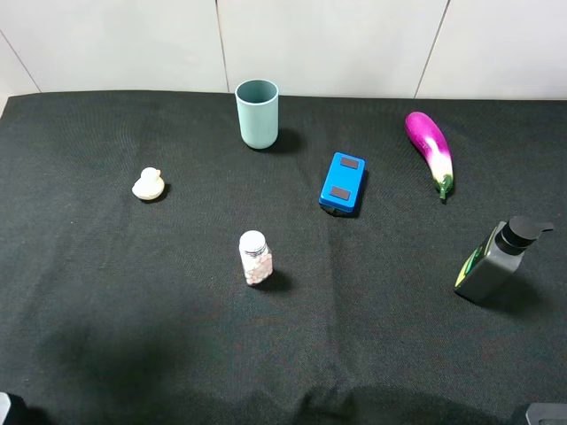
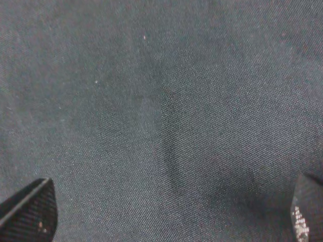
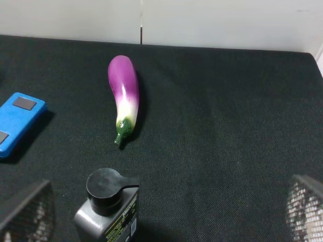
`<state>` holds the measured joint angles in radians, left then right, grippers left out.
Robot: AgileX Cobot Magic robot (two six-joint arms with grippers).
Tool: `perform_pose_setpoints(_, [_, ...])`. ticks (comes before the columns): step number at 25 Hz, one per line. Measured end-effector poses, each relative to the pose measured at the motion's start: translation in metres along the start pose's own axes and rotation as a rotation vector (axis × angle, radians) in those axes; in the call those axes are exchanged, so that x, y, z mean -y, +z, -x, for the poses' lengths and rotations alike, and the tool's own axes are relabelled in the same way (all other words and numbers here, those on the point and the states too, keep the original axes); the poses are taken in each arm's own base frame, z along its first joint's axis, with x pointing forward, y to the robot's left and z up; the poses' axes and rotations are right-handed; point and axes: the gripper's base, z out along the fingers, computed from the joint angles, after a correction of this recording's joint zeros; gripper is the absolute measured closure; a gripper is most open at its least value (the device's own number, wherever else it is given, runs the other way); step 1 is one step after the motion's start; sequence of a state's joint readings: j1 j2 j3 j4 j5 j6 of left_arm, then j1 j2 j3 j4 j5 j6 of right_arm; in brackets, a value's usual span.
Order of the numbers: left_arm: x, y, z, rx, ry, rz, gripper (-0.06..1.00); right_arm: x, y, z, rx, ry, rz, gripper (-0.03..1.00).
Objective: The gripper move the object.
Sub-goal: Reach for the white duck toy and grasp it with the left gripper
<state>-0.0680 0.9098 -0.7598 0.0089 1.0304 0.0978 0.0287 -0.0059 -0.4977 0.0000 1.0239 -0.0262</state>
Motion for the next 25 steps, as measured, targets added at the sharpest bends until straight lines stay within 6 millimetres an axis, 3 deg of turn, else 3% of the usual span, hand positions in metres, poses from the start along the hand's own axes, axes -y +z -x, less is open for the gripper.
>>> perform_pose_setpoints(16, [0.000,0.039,0.060,-0.095,0.094,-0.074,-0.02,0.000,0.000,0.000,0.000,0.000,0.000,0.27])
perform_pose_setpoints(25, [-0.003,0.072,0.092,-0.157,0.135,-0.096,-0.02,0.000,0.000,0.000,0.000,0.000,0.000,0.27])
